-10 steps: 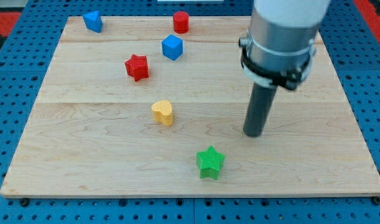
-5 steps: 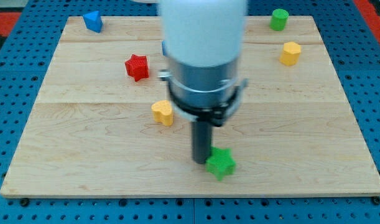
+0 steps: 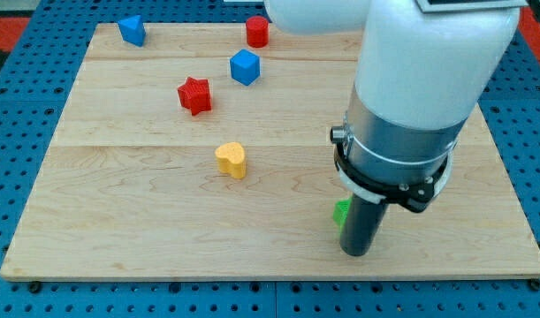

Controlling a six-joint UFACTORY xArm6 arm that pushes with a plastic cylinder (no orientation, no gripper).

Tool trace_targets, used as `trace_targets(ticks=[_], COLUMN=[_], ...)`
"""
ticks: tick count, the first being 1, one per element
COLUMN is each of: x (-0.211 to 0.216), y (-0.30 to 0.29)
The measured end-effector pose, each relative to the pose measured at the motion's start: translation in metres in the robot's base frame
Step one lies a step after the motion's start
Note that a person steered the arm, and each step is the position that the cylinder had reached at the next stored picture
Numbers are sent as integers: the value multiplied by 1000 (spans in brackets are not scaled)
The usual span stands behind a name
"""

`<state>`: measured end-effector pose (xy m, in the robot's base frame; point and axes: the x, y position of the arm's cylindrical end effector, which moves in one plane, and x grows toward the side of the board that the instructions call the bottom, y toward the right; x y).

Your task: Slide the green star towards center left

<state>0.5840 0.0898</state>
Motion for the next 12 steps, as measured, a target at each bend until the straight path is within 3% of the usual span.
trace_targets(ticks=[2, 3, 4, 5, 6, 9, 11, 12], x=[-77, -154, -183, -203, -216, -262, -226, -186], y=[4, 8, 14, 103, 121, 49, 12, 10])
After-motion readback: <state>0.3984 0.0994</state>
